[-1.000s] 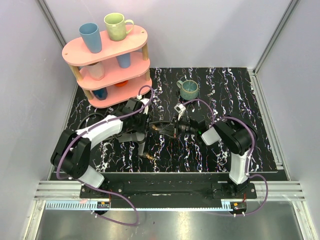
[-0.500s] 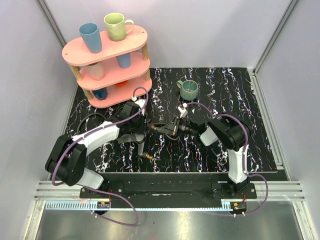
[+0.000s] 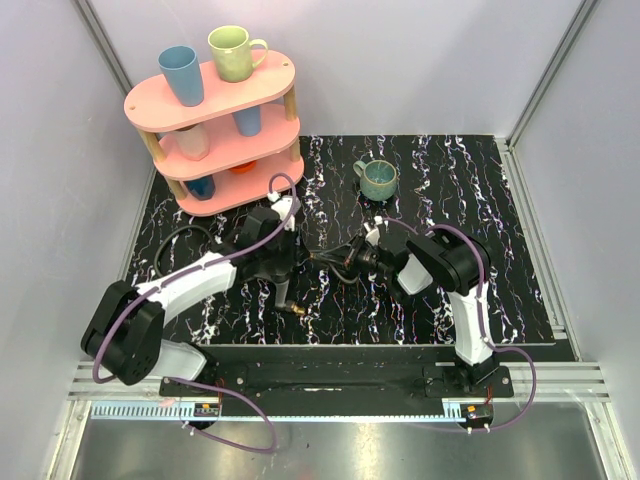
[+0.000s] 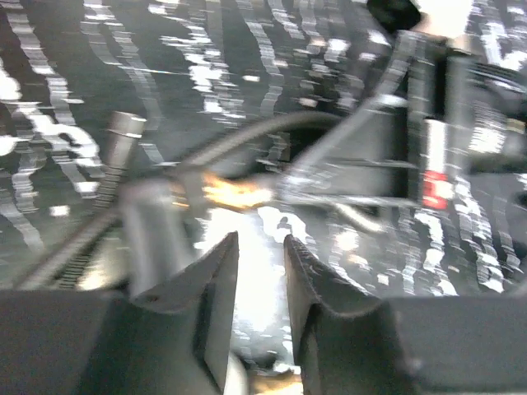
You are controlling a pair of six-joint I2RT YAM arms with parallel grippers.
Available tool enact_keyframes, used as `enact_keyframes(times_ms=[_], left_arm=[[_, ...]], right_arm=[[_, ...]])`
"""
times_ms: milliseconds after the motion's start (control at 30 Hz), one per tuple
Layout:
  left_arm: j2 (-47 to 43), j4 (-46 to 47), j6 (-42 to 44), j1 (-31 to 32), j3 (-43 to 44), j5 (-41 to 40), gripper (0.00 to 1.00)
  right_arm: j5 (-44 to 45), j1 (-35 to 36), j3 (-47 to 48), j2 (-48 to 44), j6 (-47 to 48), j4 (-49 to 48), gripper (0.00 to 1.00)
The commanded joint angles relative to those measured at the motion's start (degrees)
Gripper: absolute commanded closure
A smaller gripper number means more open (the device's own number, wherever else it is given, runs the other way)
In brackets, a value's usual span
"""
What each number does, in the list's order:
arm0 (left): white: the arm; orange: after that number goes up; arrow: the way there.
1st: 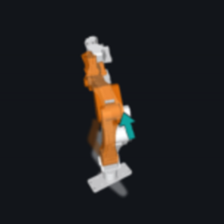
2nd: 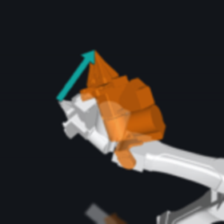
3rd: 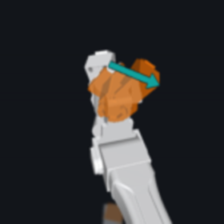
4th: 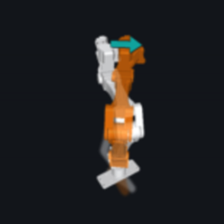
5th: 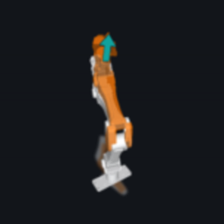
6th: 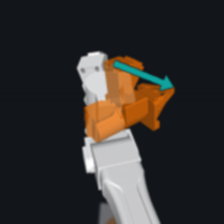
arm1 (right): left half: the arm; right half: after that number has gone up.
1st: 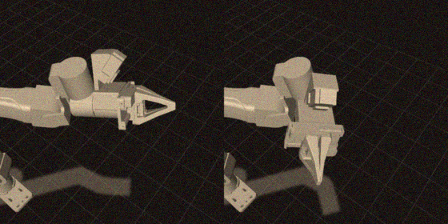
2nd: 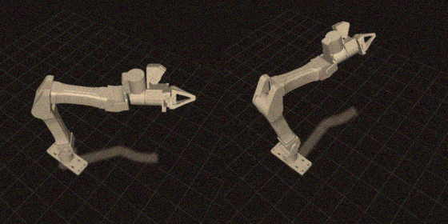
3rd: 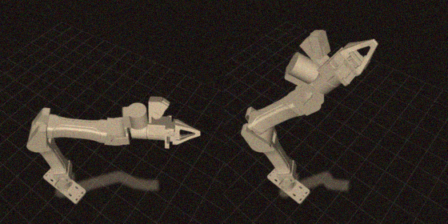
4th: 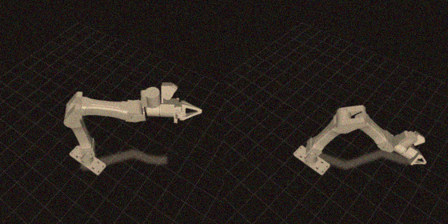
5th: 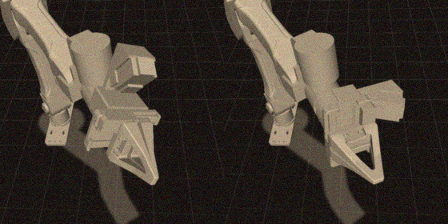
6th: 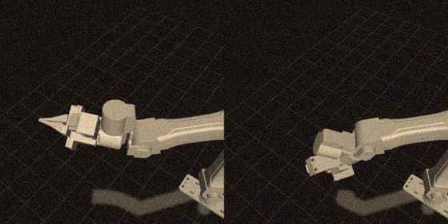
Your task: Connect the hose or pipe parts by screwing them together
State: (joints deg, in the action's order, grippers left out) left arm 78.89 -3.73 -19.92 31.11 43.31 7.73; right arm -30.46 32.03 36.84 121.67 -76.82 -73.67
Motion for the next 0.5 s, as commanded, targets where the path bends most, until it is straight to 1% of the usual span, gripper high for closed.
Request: enact_keyframes(times_ms=[0,100,233,267,300,333,367,400,467], left_arm=[[-2.4,2.1,-2.1,3.1,1.5,10.0,1.00],[-1.9,-1.0,-1.3,3.0,2.8,8.8,1.00],[-2.0,-5.8,0.5,2.9,4.8,6.6,1.00],[-2.0,-7.1,1.0,2.8,5.5,6.3,1.00],[-1.7,-8.7,1.9,2.8,6.7,5.7,0.93],[-1.6,-12.2,3.5,2.8,9.1,4.1,0.69],[-1.5,-13.7,4.4,2.7,10.4,3.2,0.59],[-1.1,-15.2,5.1,2.7,11.6,2.6,0.51],[-0.1,-20.1,7.3,2.7,16.4,-0.1,0.43]], right_arm=[[10.5,-0.4,0.7,-1.6,-3.4,-13.7,0.88],[9.5,-0.7,0.6,-2.6,-2.0,-13.5,0.85],[9.2,-0.7,0.7,-1.4,-2.2,-13.6,0.93],[8.8,-0.7,0.8,-1.2,-2.2,-13.6,0.93],[8.3,-0.7,1.0,-1.0,-1.6,-13.6,0.93],[8.0,-0.7,1.2,-0.7,-1.2,-13.5,0.94],[7.7,-0.7,1.3,-0.8,-0.8,-13.6,0.95],[7.5,-0.8,1.4,-0.9,0.2,-13.4,0.95],[6.4,-0.7,2.1,-1.4,1.1,-13.2,0.96]])
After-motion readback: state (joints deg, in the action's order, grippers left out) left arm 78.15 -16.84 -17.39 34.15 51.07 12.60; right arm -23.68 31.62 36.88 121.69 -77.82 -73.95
